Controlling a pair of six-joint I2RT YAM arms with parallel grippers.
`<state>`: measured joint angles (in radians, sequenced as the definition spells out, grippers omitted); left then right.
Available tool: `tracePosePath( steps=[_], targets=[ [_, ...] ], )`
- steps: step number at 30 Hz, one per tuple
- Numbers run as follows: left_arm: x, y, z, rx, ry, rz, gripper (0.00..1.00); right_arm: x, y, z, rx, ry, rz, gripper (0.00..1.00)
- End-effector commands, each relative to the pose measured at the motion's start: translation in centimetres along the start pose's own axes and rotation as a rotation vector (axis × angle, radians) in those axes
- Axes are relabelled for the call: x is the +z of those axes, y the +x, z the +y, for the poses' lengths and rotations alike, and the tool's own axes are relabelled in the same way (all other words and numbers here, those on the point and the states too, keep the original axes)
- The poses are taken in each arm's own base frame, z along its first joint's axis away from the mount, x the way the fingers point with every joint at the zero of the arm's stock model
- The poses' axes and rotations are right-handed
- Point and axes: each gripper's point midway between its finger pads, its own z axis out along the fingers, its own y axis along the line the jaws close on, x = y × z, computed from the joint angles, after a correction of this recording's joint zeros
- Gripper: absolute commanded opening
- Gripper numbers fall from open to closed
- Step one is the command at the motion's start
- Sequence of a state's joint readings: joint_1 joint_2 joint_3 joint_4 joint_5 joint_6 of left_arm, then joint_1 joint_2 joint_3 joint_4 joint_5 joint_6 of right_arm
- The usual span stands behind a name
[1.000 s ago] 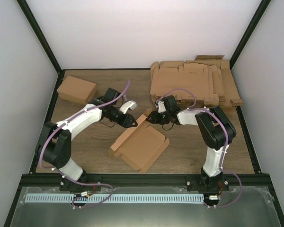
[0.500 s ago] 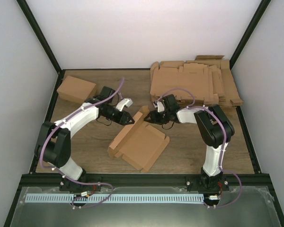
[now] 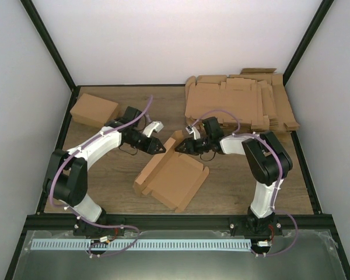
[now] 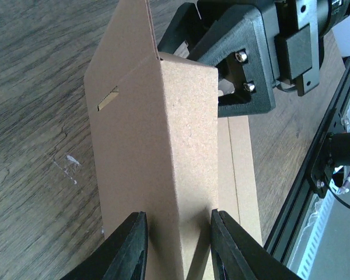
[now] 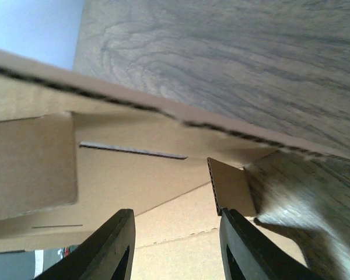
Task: Fold the paper box
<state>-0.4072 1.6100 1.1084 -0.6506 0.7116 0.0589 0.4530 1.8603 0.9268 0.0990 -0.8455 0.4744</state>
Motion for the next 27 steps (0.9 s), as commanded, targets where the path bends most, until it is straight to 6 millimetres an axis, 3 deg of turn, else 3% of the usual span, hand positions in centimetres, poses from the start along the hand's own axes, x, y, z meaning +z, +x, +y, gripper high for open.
tracePosePath(
  steps=[1, 10, 16, 21, 23, 27],
  targets=[
    [1.2, 2.2, 2.7, -0.049, -0.082, 0.071, 0.32, -0.4, 0.1, 2.4, -0.103, -0.083, 0.012, 0.43],
    [1.1, 2.1, 2.6, -0.046, -0.080, 0.071, 0.32, -1.0, 0.4, 1.9, -0.102, -0.023, -0.007, 0.41],
    [1.2, 2.1, 2.7, -0.046, -0.085, 0.072, 0.32, -2.6, -1.0, 0.1, -0.134, 0.169, -0.105, 0.41],
    [1.2, 2.0, 2.7, -0.046, -0.083, 0.070, 0.32, -4.3, -2.9, 0.2, -0.325, 0.246, -0.244, 0.45],
    [1.2, 2.0, 2.7, -0.046, -0.081, 0.071, 0.32, -4.2, -3.9, 0.6, -0.434, 0.246, -0.272, 0.51],
    [1.2, 2.0, 2.6, -0.041, -0.079, 0.071, 0.32, -3.7, -5.3, 0.1, -0.553, 0.286, -0.266, 0.53]
  ],
)
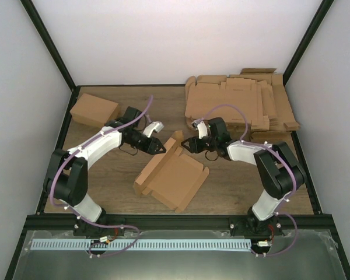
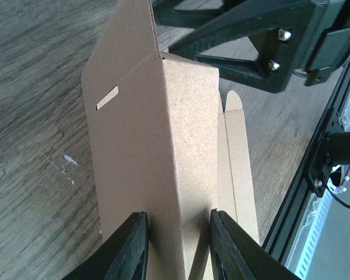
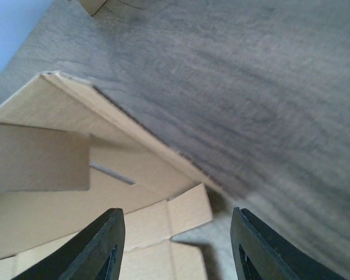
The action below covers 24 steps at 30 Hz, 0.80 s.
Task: Fold the paper box
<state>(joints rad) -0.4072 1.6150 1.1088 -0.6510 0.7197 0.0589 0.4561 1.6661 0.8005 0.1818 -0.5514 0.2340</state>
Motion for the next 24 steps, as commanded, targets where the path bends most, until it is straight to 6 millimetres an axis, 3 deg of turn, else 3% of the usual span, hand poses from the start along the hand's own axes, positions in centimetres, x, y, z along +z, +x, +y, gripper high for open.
tracePosePath(
  steps=[1, 7, 11, 12, 16, 21, 24],
  targets=[
    [1.0, 1.9, 2.7, -0.038, -0.088, 0.067, 0.32, 1.0, -2.9, -0.4, -0.247, 0.028, -0.063, 0.54],
    [1.0, 1.8, 2.8, -0.037, -0.095, 0.067, 0.32, 2.7, -2.5, 1.2, -0.432, -0.132, -0.032, 0.67],
    [1.0, 1.9, 2.9, -0.036, -0.099, 0.069, 0.32, 3.0, -3.1, 1.4, -0.534, -0.147, -0.045, 0.66],
    [1.0, 1.8, 2.9, -0.034, -0.101, 0.068, 0.31, 2.8, -3.1, 1.7, -0.553, -0.173, -0.046, 0.64],
    [0.9, 1.6, 2.9, -0.029, -0.104, 0.064, 0.31, 2.1, -2.9, 2.6, -0.568, -0.262, -0.044, 0.38],
    [1.0, 1.8, 3.1, -0.035, -0.114, 0.066, 0.31, 1.3, -2.7, 3.0, -0.521, -0.252, -0.041, 0.06],
    [1.0, 1.8, 3.2, -0.040, -0.115, 0.066, 0.31, 0.6, -2.7, 3.3, -0.481, -0.236, -0.048, 0.01]
  ],
)
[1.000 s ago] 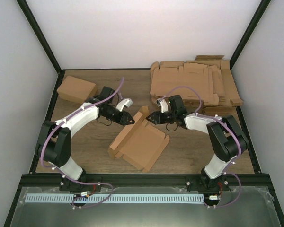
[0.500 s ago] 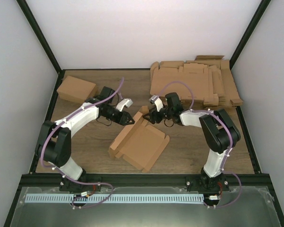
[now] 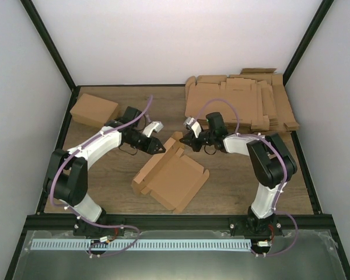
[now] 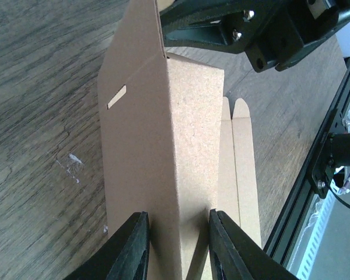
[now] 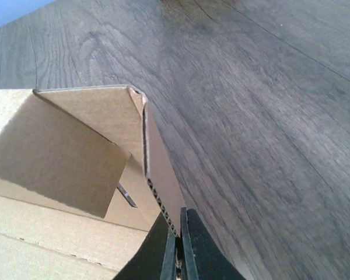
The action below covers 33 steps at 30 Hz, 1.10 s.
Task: Fold the paper box
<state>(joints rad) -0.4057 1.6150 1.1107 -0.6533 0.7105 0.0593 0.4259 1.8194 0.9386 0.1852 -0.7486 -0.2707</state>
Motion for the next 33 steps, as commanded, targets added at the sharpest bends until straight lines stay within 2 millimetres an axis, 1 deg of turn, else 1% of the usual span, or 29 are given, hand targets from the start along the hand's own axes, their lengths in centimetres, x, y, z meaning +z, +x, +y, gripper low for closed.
tracePosePath(
  steps=[1, 5, 8, 10, 13, 19, 23, 28, 33],
  targets=[
    [1.1, 1.9, 3.0, -0.038, -0.106, 0.066, 0.30, -1.4, -2.4, 2.3, 0.005, -0.035, -0.061, 0.01],
    [1.1, 1.9, 2.7, -0.039, -0.094, 0.061, 0.30, -2.2, -2.0, 4.1, 0.013, 0.040, -0.078, 0.01],
    [1.2, 1.9, 2.2, -0.040, -0.066, 0.060, 0.30, -1.6, -1.2, 5.4, 0.017, 0.096, -0.056, 0.01],
    [1.3, 1.9, 1.9, -0.037, -0.051, 0.057, 0.29, -1.3, -0.4, 5.7, 0.034, 0.136, -0.042, 0.01],
    [1.4, 2.1, 1.2, -0.036, -0.032, 0.058, 0.29, -1.0, 0.0, 6.4, 0.059, 0.182, -0.049, 0.02],
    [1.5, 2.6, 0.2, -0.039, -0.026, 0.058, 0.28, -0.1, 0.0, 8.3, 0.111, 0.236, -0.072, 0.04],
    [1.5, 2.8, -0.4, -0.043, -0.045, 0.046, 0.28, 0.0, 0.0, 9.3, 0.158, 0.254, -0.086, 0.04],
    [1.3, 2.6, -0.5, -0.049, -0.080, 0.020, 0.28, -0.6, -0.9, 10.3, 0.201, 0.228, -0.124, 0.06],
    [1.0, 2.2, -0.3, -0.051, -0.110, 0.000, 0.28, -1.6, -1.2, 10.4, 0.209, 0.245, -0.140, 0.08]
  ],
)
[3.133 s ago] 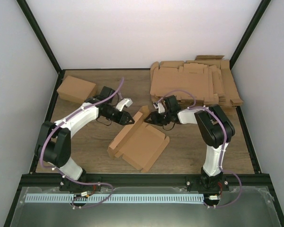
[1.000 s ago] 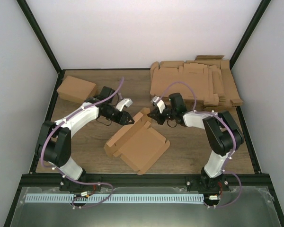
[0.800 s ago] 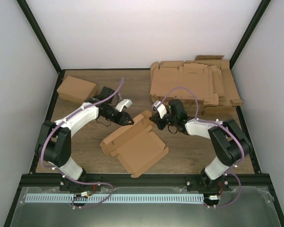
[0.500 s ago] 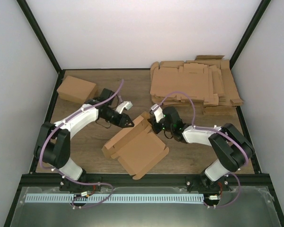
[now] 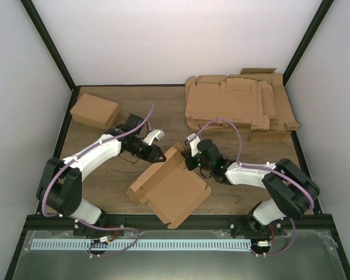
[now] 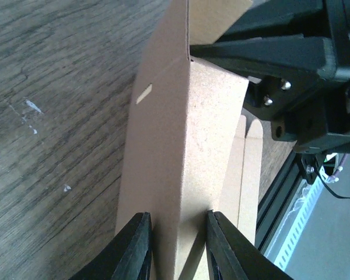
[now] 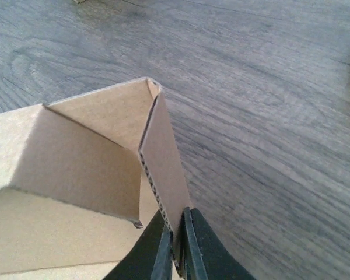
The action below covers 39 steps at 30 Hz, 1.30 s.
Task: Fold the paper box
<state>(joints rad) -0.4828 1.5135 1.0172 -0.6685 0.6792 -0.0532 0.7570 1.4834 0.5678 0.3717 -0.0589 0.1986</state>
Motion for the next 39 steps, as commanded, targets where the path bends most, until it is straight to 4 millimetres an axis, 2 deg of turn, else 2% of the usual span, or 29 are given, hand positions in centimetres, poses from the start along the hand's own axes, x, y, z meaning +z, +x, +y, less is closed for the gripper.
tracePosePath(
  steps=[1, 6, 10, 13, 18, 22, 26, 29, 36, 39],
  targets=[
    [0.4, -1.4, 2.1, 0.012, -0.106, -0.057, 0.29, -1.6, -2.5, 4.7, 0.004, -0.169, -0.072, 0.09],
    [0.3, -1.7, 0.8, 0.028, -0.040, -0.061, 0.32, -1.6, -0.7, 3.5, -0.022, -0.115, -0.044, 0.15],
    [0.3, -1.5, 0.4, 0.030, -0.014, -0.049, 0.31, -1.9, 0.7, 3.5, -0.028, -0.127, -0.032, 0.23],
    [0.3, -1.3, 0.0, 0.030, -0.003, -0.045, 0.31, -1.9, 1.3, 2.8, -0.002, -0.096, -0.013, 0.35],
    [0.3, -1.0, -0.9, 0.045, 0.008, -0.038, 0.30, -2.1, 2.4, 1.0, 0.061, 0.009, 0.028, 0.47],
    [0.4, -0.8, -1.3, 0.054, -0.009, -0.030, 0.30, -2.3, 3.8, -0.7, 0.087, 0.095, 0.073, 0.48],
    [0.6, -0.3, -1.1, 0.064, -0.049, -0.009, 0.30, -3.1, 4.8, -2.1, 0.134, 0.120, 0.087, 0.42],
    [0.7, -0.2, -0.9, 0.069, -0.076, 0.000, 0.30, -3.3, 4.9, -2.1, 0.189, 0.080, 0.109, 0.41],
    [1.0, -0.3, -1.8, 0.094, -0.080, 0.005, 0.30, -3.5, 6.0, -0.5, 0.344, -0.035, 0.201, 0.47],
    [1.2, -0.4, -2.0, 0.100, -0.082, 0.005, 0.30, -3.7, 6.3, -0.6, 0.464, -0.053, 0.215, 0.51]
  ],
)
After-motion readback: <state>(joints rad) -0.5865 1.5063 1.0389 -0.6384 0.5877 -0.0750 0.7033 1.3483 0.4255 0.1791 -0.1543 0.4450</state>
